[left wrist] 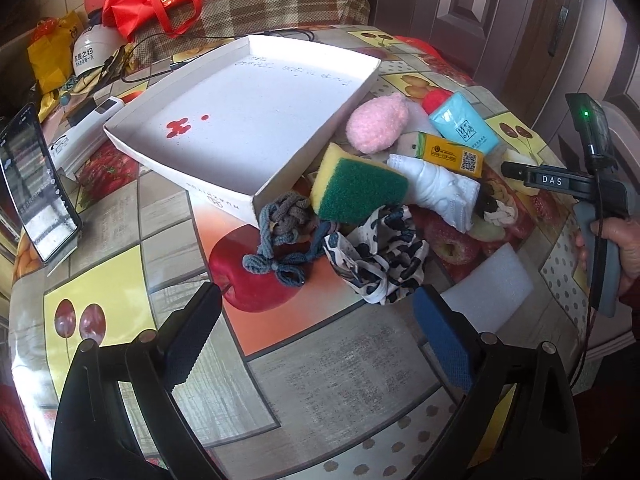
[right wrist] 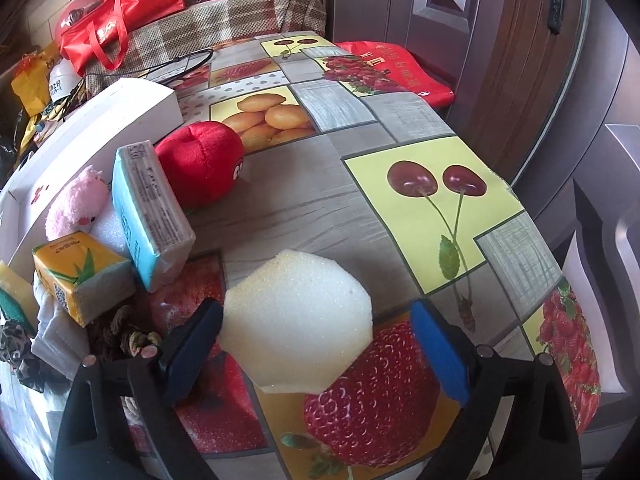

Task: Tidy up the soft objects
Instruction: 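Move left tool to the patterned cloth while right tool approaches the white foam octagon, then close left tool on the patterned cloth while right tool grips the foam octagon, then lift the patterned cloth with left tool while right tool carries the foam over the tray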

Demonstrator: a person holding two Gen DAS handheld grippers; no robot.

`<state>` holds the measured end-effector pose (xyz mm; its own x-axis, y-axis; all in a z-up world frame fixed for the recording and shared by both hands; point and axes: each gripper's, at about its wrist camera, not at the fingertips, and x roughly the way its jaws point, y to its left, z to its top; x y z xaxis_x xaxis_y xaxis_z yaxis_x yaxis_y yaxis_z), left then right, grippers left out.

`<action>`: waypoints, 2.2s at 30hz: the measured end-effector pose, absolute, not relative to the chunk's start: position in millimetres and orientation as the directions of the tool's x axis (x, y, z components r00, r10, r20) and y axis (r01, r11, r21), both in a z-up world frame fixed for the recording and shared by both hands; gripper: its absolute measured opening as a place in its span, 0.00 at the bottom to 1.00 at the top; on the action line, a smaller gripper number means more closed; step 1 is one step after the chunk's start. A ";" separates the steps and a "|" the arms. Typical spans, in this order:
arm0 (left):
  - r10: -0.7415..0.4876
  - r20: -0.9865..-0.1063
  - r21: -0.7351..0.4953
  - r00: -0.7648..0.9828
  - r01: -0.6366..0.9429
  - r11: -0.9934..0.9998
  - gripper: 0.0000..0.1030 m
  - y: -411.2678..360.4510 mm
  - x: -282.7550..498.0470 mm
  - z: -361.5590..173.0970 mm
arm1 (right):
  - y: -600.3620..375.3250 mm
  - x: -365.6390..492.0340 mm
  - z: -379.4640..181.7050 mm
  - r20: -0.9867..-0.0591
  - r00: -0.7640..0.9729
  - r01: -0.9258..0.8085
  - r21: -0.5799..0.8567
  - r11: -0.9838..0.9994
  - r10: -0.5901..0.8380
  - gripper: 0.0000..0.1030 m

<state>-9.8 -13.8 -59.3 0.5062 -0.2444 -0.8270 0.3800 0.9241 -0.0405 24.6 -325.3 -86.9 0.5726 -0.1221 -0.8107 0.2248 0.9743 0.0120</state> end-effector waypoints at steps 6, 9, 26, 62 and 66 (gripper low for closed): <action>-0.239 -0.860 -0.053 0.451 0.386 0.921 0.90 -35.4 7.3 -74.2 | -326.0 21.4 -86.1 -0.808 0.577 0.226 0.021 0.974 -0.116 0.90; -0.203 -0.871 -0.027 0.448 0.369 0.929 0.89 -38.1 9.3 -80.5 | -328.9 19.4 -86.7 -0.808 0.576 0.236 0.026 0.971 -0.119 0.90; -0.188 -0.841 -0.011 0.508 0.331 0.943 0.89 -28.7 6.4 -73.9 | -331.1 20.5 -92.0 -0.812 0.571 0.262 0.038 0.964 -0.123 0.90; -0.319 -0.794 -0.146 0.518 0.347 0.927 0.35 -9.7 -6.5 -63.2 | -334.4 1.5 -49.6 -0.701 0.700 0.227 0.035 0.973 -0.138 0.57; -0.291 -0.772 -0.103 0.566 0.340 0.935 0.35 -5.7 -9.2 -46.0 | -325.2 -4.1 -27.0 -0.654 0.748 0.195 0.053 0.979 -0.114 0.57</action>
